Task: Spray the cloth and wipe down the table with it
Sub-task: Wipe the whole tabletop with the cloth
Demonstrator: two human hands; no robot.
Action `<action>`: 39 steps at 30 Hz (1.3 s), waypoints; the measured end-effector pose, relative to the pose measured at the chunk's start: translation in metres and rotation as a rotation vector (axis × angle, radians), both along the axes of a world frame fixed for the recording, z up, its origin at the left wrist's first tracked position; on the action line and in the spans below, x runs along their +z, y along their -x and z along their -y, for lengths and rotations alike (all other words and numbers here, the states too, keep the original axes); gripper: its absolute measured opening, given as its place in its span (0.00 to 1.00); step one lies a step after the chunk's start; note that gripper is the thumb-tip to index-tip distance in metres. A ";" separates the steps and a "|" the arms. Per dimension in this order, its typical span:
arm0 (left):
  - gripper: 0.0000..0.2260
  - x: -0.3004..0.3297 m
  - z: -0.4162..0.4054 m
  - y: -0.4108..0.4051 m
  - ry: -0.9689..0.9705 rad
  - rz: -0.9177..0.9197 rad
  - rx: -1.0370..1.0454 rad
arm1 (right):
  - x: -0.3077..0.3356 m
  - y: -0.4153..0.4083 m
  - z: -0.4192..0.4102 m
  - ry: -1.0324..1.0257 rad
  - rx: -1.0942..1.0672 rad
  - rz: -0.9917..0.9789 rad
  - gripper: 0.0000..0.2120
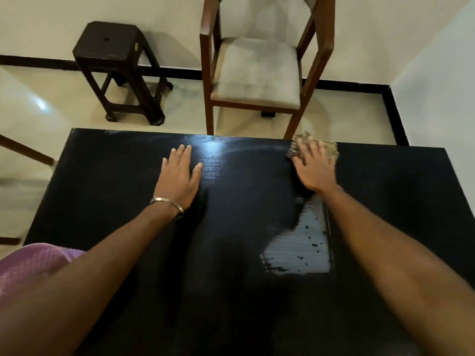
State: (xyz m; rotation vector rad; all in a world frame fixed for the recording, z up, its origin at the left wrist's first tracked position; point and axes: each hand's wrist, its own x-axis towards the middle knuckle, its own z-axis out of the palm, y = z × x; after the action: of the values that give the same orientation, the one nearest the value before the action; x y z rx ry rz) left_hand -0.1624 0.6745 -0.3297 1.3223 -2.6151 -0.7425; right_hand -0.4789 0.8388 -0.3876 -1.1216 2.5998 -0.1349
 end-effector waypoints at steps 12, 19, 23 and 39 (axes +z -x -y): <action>0.26 0.002 -0.008 -0.008 -0.018 -0.009 -0.044 | 0.006 -0.016 -0.087 -0.054 -0.418 -0.100 0.27; 0.26 0.012 -0.018 0.000 -0.016 0.001 -0.066 | 0.008 -0.298 0.001 0.065 0.531 0.057 0.26; 0.26 0.016 -0.023 0.010 -0.005 0.002 -0.106 | 0.002 -0.283 -0.042 0.111 0.633 0.104 0.27; 0.26 0.014 -0.065 0.013 0.017 0.043 -0.207 | 0.011 -0.195 -0.142 -0.014 -0.221 -0.006 0.29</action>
State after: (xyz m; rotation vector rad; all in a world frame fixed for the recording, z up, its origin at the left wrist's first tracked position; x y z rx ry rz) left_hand -0.1753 0.7397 -0.3154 1.0860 -2.8164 -0.7245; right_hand -0.2843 0.9807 -0.3764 -0.8276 2.7188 -0.1621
